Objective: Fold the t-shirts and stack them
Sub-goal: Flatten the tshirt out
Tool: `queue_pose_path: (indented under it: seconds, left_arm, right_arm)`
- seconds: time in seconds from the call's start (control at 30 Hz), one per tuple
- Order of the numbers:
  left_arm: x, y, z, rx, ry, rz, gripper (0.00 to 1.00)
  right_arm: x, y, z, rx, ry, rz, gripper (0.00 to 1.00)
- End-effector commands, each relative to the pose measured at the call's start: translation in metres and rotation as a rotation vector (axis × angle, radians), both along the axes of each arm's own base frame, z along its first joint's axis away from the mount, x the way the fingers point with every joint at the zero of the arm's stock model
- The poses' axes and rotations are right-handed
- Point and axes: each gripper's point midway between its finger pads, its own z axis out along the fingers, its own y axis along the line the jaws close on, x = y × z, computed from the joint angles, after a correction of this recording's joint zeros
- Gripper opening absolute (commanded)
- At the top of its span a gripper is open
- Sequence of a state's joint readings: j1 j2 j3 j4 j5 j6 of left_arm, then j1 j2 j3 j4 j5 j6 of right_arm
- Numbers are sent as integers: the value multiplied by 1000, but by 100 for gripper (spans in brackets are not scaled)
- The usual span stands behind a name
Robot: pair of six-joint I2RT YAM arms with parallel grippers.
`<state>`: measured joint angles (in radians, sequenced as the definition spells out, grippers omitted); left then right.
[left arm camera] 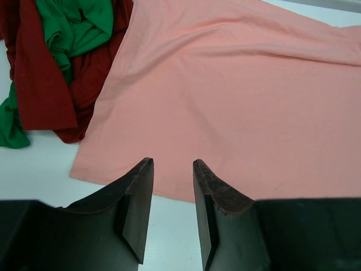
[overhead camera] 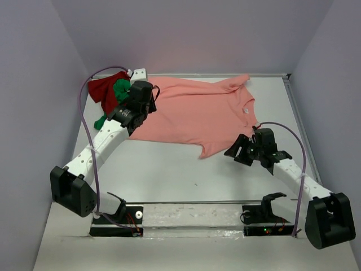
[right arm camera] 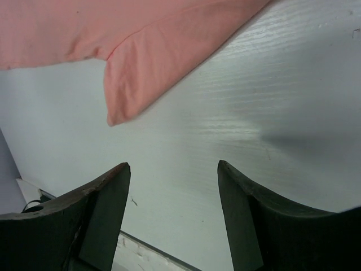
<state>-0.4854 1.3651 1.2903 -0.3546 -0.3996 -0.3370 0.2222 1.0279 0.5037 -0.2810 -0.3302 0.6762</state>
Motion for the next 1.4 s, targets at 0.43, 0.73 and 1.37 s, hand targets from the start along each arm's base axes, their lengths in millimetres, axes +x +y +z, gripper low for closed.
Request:
queue_pose_path:
  seconds: [0.43,0.73,1.37]
  left_arm:
    - [-13,5,49,-45,-112,-9,45]
    - [-13,1,47,-52,-109,-28,45]
    - [-8,-2,32,-35,-94,-39,46]
  right_arm:
    - [59,29,-6,105,-41,33,66]
    - [84,39,-25,115,-8,52,51]
    - [107,47,5,-245,-200,62,0]
